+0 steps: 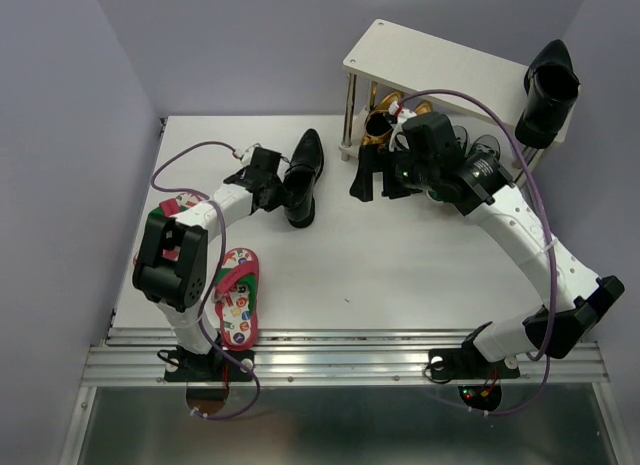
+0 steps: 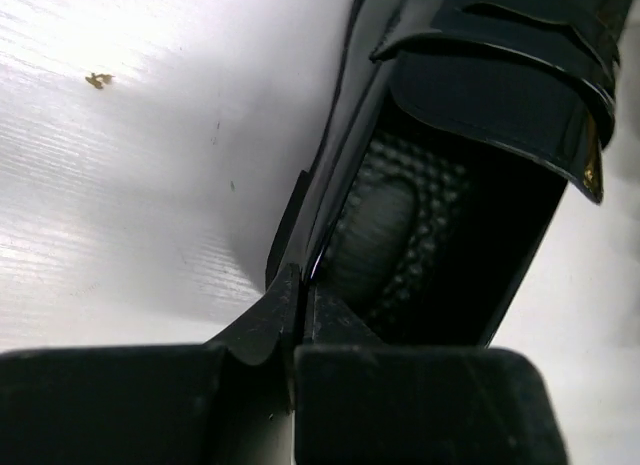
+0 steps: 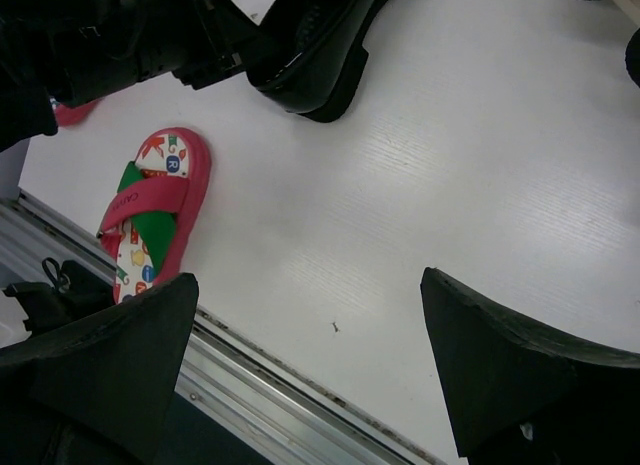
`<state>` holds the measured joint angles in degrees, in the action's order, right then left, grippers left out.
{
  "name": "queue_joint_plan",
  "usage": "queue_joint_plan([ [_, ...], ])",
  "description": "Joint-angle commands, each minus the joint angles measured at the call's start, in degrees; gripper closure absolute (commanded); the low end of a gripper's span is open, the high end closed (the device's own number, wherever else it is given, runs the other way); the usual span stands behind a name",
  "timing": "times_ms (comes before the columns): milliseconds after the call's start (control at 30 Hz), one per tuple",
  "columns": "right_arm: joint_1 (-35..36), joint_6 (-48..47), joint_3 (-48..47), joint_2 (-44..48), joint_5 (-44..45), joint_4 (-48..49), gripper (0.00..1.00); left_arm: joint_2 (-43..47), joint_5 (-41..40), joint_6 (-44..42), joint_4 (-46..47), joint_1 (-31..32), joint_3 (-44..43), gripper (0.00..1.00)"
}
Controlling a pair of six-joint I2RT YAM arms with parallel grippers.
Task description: Place and organize the shoes onto the shoe shelf
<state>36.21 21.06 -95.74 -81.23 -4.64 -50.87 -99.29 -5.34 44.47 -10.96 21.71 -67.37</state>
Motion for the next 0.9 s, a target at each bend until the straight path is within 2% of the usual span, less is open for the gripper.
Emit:
queue_joint_plan([
  [0, 0.18, 1.7, 1.61, 1.6, 1.65, 3.15, 0.03, 5.05, -0.01, -3.5, -1.24, 1.4, 1.72, 1.0],
  [133, 3.07, 4.78, -1.72, 0.2, 5.25, 0.43, 0.03, 10.33, -1.07, -5.44, -4.85, 4.47, 4.17, 1.0],
  [233, 5.53, 6.88, -2.08, -0.86, 12.45, -0.63, 0.02, 13.84, -2.48, -4.49, -7.05, 9.47, 5.67, 1.0],
  [300, 6.33, 8.9, -0.15, -1.03, 16.83, -0.54, 0.02, 14.56, -2.91, -2.64, -7.49, 13.59, 6.37, 1.0],
  [467, 8.17, 14.79, 10.02, -1.56, 20.28, 1.03, 0.0, 14.82, -1.87, 5.79, -7.41, 19.76, 7.78, 0.99],
  [500, 8.87, 16.98, 11.36, -1.13, 22.03, 1.47, 0.0, 14.65, -1.69, 6.15, -7.06, 21.42, 7.61, 0.92],
  [533, 8.88, 17.87, 12.76, -0.77, 22.92, 1.83, 0.0, 14.56, -1.77, 6.07, -7.06, 22.22, 7.35, 0.76],
  [600, 8.88, 19.71, 16.19, 0.19, 24.06, 2.7, 0.0, 14.73, -1.43, 5.81, -7.23, 23.28, 6.99, 0.54],
  [667, 8.88, 21.03, 18.91, 2.38, 26.08, 3.67, 0.02, 15.87, -0.46, 5.89, -7.23, 23.64, 7.08, 0.38],
  [733, 8.88, 22.97, 20.5, 4.05, 27.84, 4.11, 0.02, 17.97, -0.28, 5.81, -7.58, 23.64, 7.08, 0.31],
  [867, 8.88, 25.69, 23.32, 7.49, 29.96, 4.12, 0.03, 22.71, -3.34, 5.11, -11.35, 23.37, 5.59, 0.31],
])
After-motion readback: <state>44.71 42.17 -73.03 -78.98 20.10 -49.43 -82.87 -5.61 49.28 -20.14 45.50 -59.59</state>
